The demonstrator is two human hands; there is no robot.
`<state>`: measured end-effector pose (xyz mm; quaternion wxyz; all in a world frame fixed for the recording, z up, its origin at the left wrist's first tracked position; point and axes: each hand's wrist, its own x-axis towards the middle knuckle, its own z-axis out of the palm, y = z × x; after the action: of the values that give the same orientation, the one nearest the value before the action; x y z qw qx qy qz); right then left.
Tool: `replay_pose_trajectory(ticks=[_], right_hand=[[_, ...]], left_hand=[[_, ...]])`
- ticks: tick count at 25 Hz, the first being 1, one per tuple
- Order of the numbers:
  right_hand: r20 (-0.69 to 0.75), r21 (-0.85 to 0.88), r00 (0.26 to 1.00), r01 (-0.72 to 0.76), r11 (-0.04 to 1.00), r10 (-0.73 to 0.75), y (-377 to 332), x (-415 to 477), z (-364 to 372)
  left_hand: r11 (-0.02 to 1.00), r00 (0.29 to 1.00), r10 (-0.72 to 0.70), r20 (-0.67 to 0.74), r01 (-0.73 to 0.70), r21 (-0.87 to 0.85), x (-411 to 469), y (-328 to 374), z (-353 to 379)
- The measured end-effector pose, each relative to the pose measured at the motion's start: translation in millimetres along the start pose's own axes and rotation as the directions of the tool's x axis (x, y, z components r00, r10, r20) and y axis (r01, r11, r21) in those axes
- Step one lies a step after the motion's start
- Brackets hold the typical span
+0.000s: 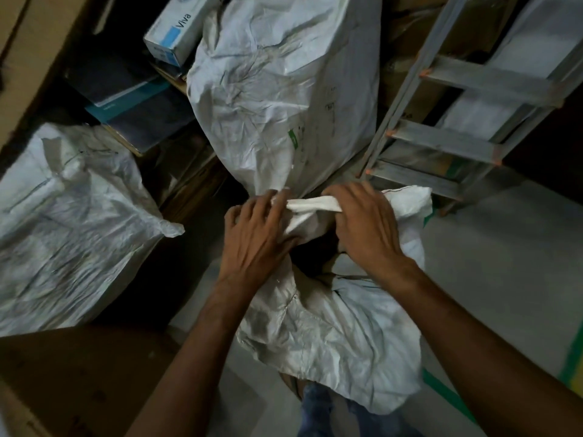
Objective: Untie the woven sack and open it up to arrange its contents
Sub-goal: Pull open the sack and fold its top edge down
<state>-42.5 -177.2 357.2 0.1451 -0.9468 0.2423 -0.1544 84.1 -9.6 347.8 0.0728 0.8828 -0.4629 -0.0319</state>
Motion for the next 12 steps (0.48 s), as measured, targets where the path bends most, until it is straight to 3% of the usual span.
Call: replay_pose_trajectory(ticks=[2, 5, 7, 9, 12], right_hand=[[-0.036, 0.031, 0.987, -0.158, 0.987, 0.159, 2, 10, -5], [-0.108, 0.037, 0.899, -0.423, 0.906, 0.424, 8, 30, -15], [-0.146, 0.064, 0.860, -0.484, 0.873, 0.488, 2, 40, -22], [-0.173, 0.035, 0.910, -0.375, 0.926, 0.375, -12, 44, -27], [-0.185, -0.001, 0.973, -0.139, 0.990, 0.137, -49, 27, -35]], left_hand=[[0.984, 0.987, -0.158, 0.041, 0.160, -0.074, 3, -6, -5], [0.920, 0.935, -0.351, 0.038, 0.353, -0.171, -5, -14, -18], [0.837, 0.884, -0.456, 0.101, 0.465, -0.288, -11, -15, -23], [0.745, 0.848, -0.479, 0.227, 0.530, -0.404, -13, -13, -26], [0.687, 0.858, -0.482, 0.179, 0.497, -0.530, -7, -11, -32]])
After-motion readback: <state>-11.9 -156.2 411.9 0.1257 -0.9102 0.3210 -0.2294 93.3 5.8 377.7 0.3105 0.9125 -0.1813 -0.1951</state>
